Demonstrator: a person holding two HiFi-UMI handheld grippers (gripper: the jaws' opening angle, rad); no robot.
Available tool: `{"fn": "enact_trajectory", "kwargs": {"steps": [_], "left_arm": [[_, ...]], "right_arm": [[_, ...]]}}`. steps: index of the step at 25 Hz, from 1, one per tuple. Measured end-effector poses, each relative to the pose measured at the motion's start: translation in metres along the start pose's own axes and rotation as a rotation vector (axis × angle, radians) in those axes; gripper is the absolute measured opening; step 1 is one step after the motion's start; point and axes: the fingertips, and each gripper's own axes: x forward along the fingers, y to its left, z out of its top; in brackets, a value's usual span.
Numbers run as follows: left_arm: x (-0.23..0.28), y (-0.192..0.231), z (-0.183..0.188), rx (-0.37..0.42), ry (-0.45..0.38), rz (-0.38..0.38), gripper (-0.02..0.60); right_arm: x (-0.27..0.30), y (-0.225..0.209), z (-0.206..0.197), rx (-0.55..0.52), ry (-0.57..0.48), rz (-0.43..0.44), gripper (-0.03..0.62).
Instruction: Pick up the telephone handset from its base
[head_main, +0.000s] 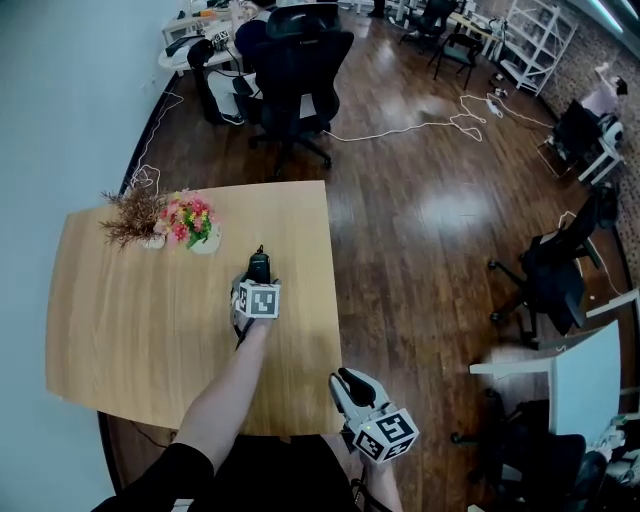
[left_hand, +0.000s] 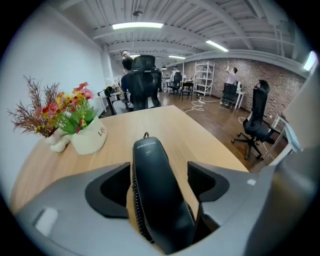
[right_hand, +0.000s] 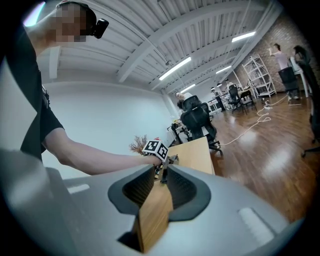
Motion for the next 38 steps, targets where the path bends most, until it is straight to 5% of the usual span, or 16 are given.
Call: {"fn": "enact_trajectory", "kwargs": {"steps": [5,27,31,32,38], "left_arm": [[0.002,0.005,-0.001,-0.054,0.022,0.027,0.27],[-0.017,0.002,-0.005,-0.008,-0.049,-0.114,0.25],[-0.019,0.0,0.001,0.041,-0.057,-0.115,0.129],[-0.019,-0.001,0.0,0.05,-0.05,-0.109,0.132],[-0.015,0.0,-0.006,0.012,-0.031,-0.038,0.383]], "right_arm": [[-0.008,-0.013,-0.001,0.015,-0.007,-0.02,0.083],[-0.008,-0.021,-0.01,0.009,-0.009,-0.013,0.081],[-0.01,-0.026,-0.016,0.033,-0.017,-0.025,0.081],[-0.012,-0.027,-0.017,0.04,-0.019,-0.028,0.081],[-0.022,-0.034,-0.02,0.053,-0.024,-0.038,0.081]]}}
